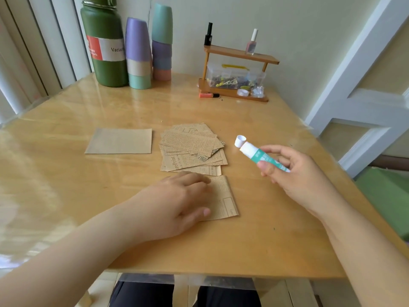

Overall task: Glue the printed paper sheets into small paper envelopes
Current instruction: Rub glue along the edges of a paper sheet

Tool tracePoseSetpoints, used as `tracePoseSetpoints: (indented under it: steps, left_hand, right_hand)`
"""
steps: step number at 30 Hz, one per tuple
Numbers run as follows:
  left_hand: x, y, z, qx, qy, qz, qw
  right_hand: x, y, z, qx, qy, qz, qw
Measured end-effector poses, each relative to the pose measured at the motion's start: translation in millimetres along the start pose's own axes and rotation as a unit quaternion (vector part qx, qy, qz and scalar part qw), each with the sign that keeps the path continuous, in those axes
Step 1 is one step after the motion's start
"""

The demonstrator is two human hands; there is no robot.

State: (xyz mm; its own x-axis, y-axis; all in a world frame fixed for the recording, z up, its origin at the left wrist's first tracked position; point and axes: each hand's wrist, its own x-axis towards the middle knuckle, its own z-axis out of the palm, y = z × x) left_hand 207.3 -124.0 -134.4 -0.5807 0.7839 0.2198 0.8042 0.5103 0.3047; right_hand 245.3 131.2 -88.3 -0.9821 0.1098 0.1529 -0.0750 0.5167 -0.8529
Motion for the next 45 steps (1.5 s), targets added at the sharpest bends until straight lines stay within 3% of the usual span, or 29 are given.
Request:
tracePoseSetpoints:
  steps: [4,10,15,28,45]
  left_hand:
    - [6.4,7.4,10.3,0.021,-0.053,0.015,0.998]
    - [-4.3,7.4,17.0,0.014,-0.009,0.018,1.0]
    - [-9.3,9.2,23.7,-0.02,0.017,-0.022,0.999]
    - [-10.0,8.9,24.8,-0.041,0.034,-0.038,0.998]
    - [-10.3,9.3,23.0,-0.049,0.032,-0.042,0.997]
  right_hand:
    - [-16.5,-4.0,-3.6,-0.008,0.02,0.015,1.0]
    - [-26.3,-10.9,-1.3,-0.081,-0.013,0.016,0.997]
    - [-20.0,-18.7,10.2,-0.12,0.012,-0.001,0.993]
    - [2.3,-23.9,43.8,-0.23,-0.022,-0.088,0.969]
    - [18.5,-16.6,42.6,-0.203,-0.026,-0.089,0.975]
